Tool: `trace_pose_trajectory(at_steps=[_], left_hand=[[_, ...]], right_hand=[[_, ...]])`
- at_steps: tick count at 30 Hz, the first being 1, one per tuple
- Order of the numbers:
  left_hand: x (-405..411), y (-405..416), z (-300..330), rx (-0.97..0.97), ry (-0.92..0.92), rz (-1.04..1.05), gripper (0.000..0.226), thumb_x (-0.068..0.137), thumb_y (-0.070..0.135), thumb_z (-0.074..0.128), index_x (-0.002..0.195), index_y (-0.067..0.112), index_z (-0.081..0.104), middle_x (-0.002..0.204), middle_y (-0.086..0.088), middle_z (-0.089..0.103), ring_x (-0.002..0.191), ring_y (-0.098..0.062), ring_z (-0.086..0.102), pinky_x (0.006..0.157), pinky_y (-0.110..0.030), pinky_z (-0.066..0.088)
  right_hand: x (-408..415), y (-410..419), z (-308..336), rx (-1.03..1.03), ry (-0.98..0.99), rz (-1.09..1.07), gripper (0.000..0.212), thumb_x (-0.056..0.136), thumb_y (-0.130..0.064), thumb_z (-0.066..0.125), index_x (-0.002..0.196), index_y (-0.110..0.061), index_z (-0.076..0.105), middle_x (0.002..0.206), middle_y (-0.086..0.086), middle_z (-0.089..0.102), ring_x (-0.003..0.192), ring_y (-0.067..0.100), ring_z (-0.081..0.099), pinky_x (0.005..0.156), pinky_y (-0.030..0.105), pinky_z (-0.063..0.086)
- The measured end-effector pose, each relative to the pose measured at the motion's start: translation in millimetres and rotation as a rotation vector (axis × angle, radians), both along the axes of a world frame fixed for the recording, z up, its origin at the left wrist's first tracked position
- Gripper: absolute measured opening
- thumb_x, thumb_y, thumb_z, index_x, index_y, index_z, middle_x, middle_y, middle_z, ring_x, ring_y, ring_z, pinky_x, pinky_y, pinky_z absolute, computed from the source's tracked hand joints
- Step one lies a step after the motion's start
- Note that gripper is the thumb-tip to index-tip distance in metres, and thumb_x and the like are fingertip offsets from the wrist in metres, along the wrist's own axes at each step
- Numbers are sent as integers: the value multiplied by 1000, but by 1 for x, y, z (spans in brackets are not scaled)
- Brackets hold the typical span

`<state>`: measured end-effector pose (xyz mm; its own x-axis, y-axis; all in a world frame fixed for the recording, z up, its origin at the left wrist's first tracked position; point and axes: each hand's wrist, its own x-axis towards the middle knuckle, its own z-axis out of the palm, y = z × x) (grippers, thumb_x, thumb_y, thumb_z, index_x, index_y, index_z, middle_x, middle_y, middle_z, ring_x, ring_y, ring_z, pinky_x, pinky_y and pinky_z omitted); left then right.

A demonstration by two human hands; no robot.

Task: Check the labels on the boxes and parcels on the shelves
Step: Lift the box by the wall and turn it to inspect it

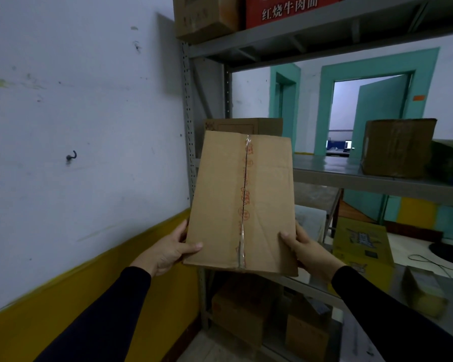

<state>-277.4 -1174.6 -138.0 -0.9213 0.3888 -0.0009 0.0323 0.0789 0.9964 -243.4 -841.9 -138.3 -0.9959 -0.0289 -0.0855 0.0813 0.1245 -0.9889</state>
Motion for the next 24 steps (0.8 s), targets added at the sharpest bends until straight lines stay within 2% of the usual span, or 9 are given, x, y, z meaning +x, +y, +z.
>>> trace_pose_trajectory(at_steps=[3, 6, 7, 9, 12, 15, 18, 21, 24], left_hand=[[2, 6, 5, 59, -9, 79, 103, 68, 27, 89, 152, 40, 31, 139, 6, 58, 128, -17, 52, 113, -41, 38], [5, 15, 16, 210, -53, 180, 99, 56, 35, 92, 144, 36, 46, 123, 0, 69, 115, -23, 62, 90, -36, 52], [7, 17, 20, 242, -71, 185, 97, 52, 40, 93, 140, 35, 51, 118, -2, 72, 111, -25, 64, 82, -36, 54], [11, 18, 28, 257, -108, 192, 77, 61, 42, 85, 133, 32, 58, 110, -5, 75, 103, -28, 67, 75, -36, 53], [12, 14, 27, 295, -200, 231, 61, 70, 40, 75, 126, 17, 65, 99, -12, 74, 92, -30, 66, 77, -39, 52], [10, 9, 22, 338, -246, 269, 63, 71, 40, 75, 126, 11, 66, 95, -14, 73, 91, -31, 65, 83, -42, 52], [10, 4, 23, 395, -263, 268, 42, 87, 36, 66, 122, 13, 65, 86, -12, 73, 82, -30, 66, 79, -40, 51], [15, 3, 24, 436, -258, 229, 34, 95, 32, 56, 123, 14, 64, 89, -12, 74, 78, -28, 68, 73, -38, 51], [14, 1, 24, 426, -216, 239, 37, 97, 26, 53, 132, 16, 60, 115, -13, 71, 93, -29, 64, 82, -41, 49]], right_hand=[[1, 2, 3, -72, -10, -49, 62, 96, -59, 48, 152, -44, 27, 143, 2, 45, 124, 27, 49, 106, 51, 41], [-3, 8, 9, -148, 1, -111, 78, 83, -80, 45, 148, -37, 44, 142, 3, 54, 126, 30, 53, 110, 56, 42], [-2, 9, 13, -147, 36, -118, 70, 89, -76, 43, 148, -38, 45, 142, 2, 54, 126, 30, 54, 109, 54, 43], [0, 12, 16, -150, 121, -139, 52, 105, -51, 40, 153, -33, 38, 144, -1, 50, 127, 26, 54, 109, 46, 45], [1, 17, 5, -125, 192, -188, 56, 106, -30, 49, 158, -18, 30, 152, 8, 47, 133, 25, 52, 114, 44, 41], [2, 11, 3, -22, 182, -189, 82, 88, -56, 63, 156, -19, 34, 154, 9, 45, 137, 25, 47, 116, 49, 38], [5, 9, 12, 25, 14, -167, 96, 83, -76, 53, 158, -21, 29, 159, 9, 37, 143, 31, 40, 118, 52, 32], [11, 7, 15, -178, -117, -29, 86, 80, -78, 51, 138, -16, 60, 125, 20, 68, 112, 39, 67, 99, 57, 51], [10, 6, 11, -405, -80, -34, 75, 78, -67, 61, 128, -11, 67, 111, 23, 73, 91, 39, 73, 82, 56, 60]])
